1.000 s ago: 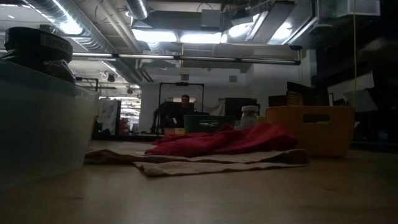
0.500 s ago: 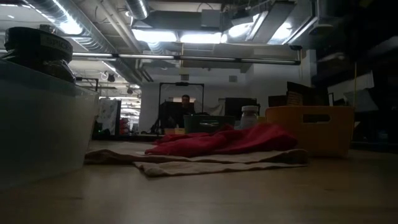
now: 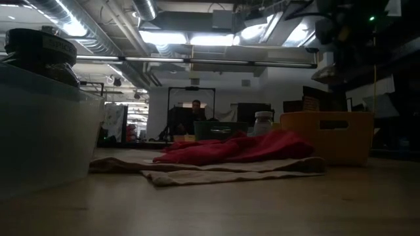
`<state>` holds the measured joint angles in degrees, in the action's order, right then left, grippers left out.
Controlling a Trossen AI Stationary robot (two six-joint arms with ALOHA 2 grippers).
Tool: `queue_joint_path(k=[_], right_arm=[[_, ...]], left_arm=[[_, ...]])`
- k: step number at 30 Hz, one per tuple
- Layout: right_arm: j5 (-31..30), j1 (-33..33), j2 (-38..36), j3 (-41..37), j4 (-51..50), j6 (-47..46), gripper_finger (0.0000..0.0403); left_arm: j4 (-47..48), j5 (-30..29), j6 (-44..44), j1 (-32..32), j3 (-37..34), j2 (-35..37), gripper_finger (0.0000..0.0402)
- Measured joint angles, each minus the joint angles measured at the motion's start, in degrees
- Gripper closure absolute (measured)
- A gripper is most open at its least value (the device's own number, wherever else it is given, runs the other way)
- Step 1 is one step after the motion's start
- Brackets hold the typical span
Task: Sort spices by type
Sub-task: Put the brown seasoning sachet into the yellow bin
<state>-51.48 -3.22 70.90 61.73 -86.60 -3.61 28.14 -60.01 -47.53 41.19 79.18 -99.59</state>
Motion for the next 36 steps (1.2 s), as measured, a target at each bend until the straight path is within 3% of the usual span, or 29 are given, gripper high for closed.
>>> queue_joint_path(k=[8,20,36], right_arm=[[-1.5,3.9,4.7,0.0,7.4,8.4,0.0369],[-2.2,5.2,13.7,0.0,8.3,7.9,0.0368],[1.3,5.1,20.1,0.0,11.7,6.2,0.0368]], left_arm=[[0.1,0.0,0.0,0.0,0.0,0.0,0.0164],[0.1,0.0,0.0,0.0,0.0,0.0,0.0164],[1.4,0.0,0.0,0.0,0.0,0.0,0.0164]])
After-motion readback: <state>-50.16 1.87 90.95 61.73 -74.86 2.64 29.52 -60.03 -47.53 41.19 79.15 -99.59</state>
